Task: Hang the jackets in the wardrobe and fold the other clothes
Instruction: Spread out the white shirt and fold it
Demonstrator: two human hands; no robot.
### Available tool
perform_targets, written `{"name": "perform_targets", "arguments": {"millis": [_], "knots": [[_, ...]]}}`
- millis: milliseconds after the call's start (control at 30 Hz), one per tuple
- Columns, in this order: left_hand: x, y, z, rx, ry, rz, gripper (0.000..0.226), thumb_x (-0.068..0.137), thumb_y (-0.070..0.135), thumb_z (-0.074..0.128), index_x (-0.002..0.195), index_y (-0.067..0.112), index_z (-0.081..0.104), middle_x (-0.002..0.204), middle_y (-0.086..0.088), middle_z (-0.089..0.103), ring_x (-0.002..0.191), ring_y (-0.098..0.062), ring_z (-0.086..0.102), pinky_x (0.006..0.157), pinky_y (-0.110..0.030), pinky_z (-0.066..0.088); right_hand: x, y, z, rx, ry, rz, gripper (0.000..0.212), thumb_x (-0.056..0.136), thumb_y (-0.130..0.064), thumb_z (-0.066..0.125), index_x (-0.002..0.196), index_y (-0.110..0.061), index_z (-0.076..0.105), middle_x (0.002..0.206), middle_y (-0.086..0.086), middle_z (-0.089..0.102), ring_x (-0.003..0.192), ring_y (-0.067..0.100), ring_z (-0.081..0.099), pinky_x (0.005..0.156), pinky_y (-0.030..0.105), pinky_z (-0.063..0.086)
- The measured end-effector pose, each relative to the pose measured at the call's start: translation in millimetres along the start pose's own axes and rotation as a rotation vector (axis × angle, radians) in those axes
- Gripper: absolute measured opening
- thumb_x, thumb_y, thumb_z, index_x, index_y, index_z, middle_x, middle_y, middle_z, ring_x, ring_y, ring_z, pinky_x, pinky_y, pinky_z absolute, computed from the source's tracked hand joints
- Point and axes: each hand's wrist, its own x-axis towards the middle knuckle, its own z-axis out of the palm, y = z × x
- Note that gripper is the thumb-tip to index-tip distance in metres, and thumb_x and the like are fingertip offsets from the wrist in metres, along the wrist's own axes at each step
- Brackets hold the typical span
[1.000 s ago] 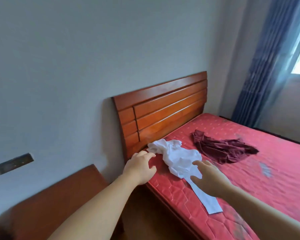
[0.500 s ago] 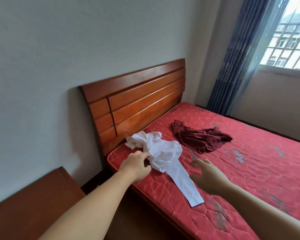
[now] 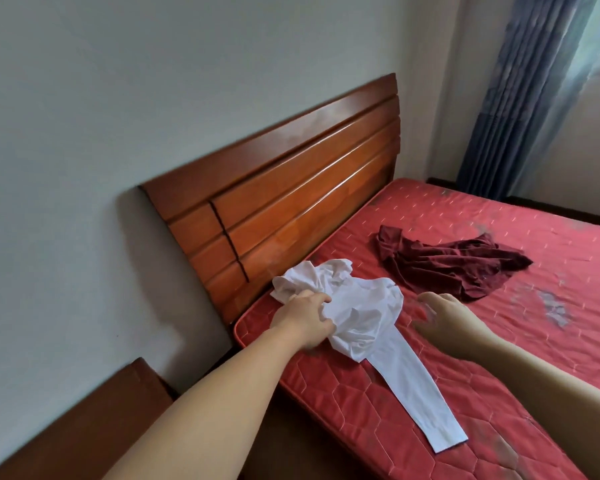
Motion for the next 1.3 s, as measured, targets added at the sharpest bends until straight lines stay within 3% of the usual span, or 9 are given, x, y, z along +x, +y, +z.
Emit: {"name": "perform_targets", "arguments": {"millis": [67, 300, 567, 700, 900, 1000, 1133, 1233, 1300], "knots": [[24.3, -6.7, 3.5, -0.003, -0.016, -0.032, 0.051, 0.087, 0.037, 0.054, 0.137, 0.032, 0.047, 0.144, 0.003, 0.041, 0.133, -0.019, 0.039, 0.105, -0.041, 0.041, 33.0, 3.4, 5.7, -0.009, -0.054, 0.0, 0.058, 0.085, -0.041, 0.06, 0.138, -0.022, 0.044, 0.134, 0.006, 0.047, 0.113, 0.022, 0.055, 0.09, 0.034, 0.047], [99.1, -50.6, 23.0, -0.052, -0.063, -0.119, 0.048, 0.089, 0.038, 0.051, 0.137, 0.035, 0.046, 0.145, 0.005, 0.041, 0.13, -0.02, 0.042, 0.099, -0.039, 0.044, 135.2, -9.9, 30.2, -0.029, -0.188, 0.003, 0.058, 0.087, -0.036, 0.061, 0.14, -0.019, 0.042, 0.143, 0.008, 0.041, 0.118, 0.026, 0.054, 0.096, 0.036, 0.046], [242.9, -112.5, 68.5, -0.127, -0.206, -0.156, 0.051, 0.088, 0.034, 0.051, 0.139, 0.032, 0.044, 0.143, 0.003, 0.043, 0.127, -0.02, 0.044, 0.098, -0.042, 0.045, 265.3, -5.3, 79.0, -0.047, -0.285, 0.149, 0.057, 0.089, -0.038, 0.058, 0.141, -0.021, 0.041, 0.137, 0.005, 0.043, 0.105, 0.022, 0.057, 0.083, 0.033, 0.048], [305.8, -142.2, 112.4, -0.132, -0.335, -0.194, 0.057, 0.087, 0.037, 0.051, 0.142, 0.033, 0.038, 0.142, 0.004, 0.042, 0.126, -0.02, 0.045, 0.097, -0.042, 0.046, 315.3, 15.6, 127.6, -0.022, -0.355, 0.25, 0.058, 0.088, -0.038, 0.058, 0.14, -0.021, 0.04, 0.14, 0.005, 0.044, 0.113, 0.022, 0.056, 0.092, 0.035, 0.048], [375.1, -171.1, 195.0, -0.09, -0.446, -0.227, 0.059, 0.084, 0.034, 0.054, 0.14, 0.032, 0.034, 0.139, 0.006, 0.036, 0.116, -0.022, 0.049, 0.088, -0.04, 0.048, 358.0, 46.9, 220.1, 0.034, -0.47, 0.337, 0.066, 0.084, -0.039, 0.064, 0.142, -0.022, 0.037, 0.143, 0.003, 0.042, 0.117, 0.021, 0.054, 0.089, 0.028, 0.044], [399.9, -183.4, 244.8, -0.088, -0.525, -0.242, 0.075, 0.078, 0.036, 0.063, 0.142, 0.035, 0.025, 0.143, 0.006, 0.024, 0.116, -0.027, 0.05, 0.093, -0.042, 0.048, 368.9, 63.6, 274.2, 0.055, -0.49, 0.354, 0.084, 0.078, -0.046, 0.068, 0.148, -0.027, 0.025, 0.151, -0.001, 0.033, 0.128, 0.021, 0.045, 0.096, 0.034, 0.045], [421.9, -202.6, 307.7, 0.054, -0.671, -0.196, 0.11, 0.069, 0.055, 0.075, 0.147, 0.048, -0.002, 0.159, 0.01, -0.011, 0.143, -0.03, 0.02, 0.108, -0.048, 0.033, 371.4, 78.9, 345.8, -0.14, -0.55, 0.199, 0.121, 0.064, -0.063, 0.073, 0.146, -0.043, -0.013, 0.156, -0.009, -0.015, 0.146, 0.026, -0.002, 0.104, 0.056, 0.036], [427.7, -214.3, 339.1, 0.223, -0.673, -0.115, 0.128, 0.057, 0.074, 0.071, 0.149, 0.042, -0.011, 0.157, 0.008, -0.018, 0.145, -0.029, 0.0, 0.11, -0.05, 0.025, 368.0, 89.8, 390.0, -0.185, -0.595, 0.222, 0.123, 0.061, -0.058, 0.077, 0.144, -0.043, -0.012, 0.155, -0.005, -0.021, 0.144, 0.03, -0.006, 0.102, 0.062, 0.034], [426.7, -219.4, 349.3, 0.303, -0.622, -0.05, 0.134, 0.052, 0.08, 0.068, 0.148, 0.039, -0.015, 0.153, 0.006, -0.018, 0.142, -0.03, -0.001, 0.11, -0.049, 0.024, 365.5, 94.7, 405.8, -0.272, -0.552, 0.209, 0.108, 0.07, -0.042, 0.075, 0.146, -0.041, -0.002, 0.157, -0.001, -0.01, 0.143, 0.032, 0.003, 0.102, 0.059, 0.033]]}}
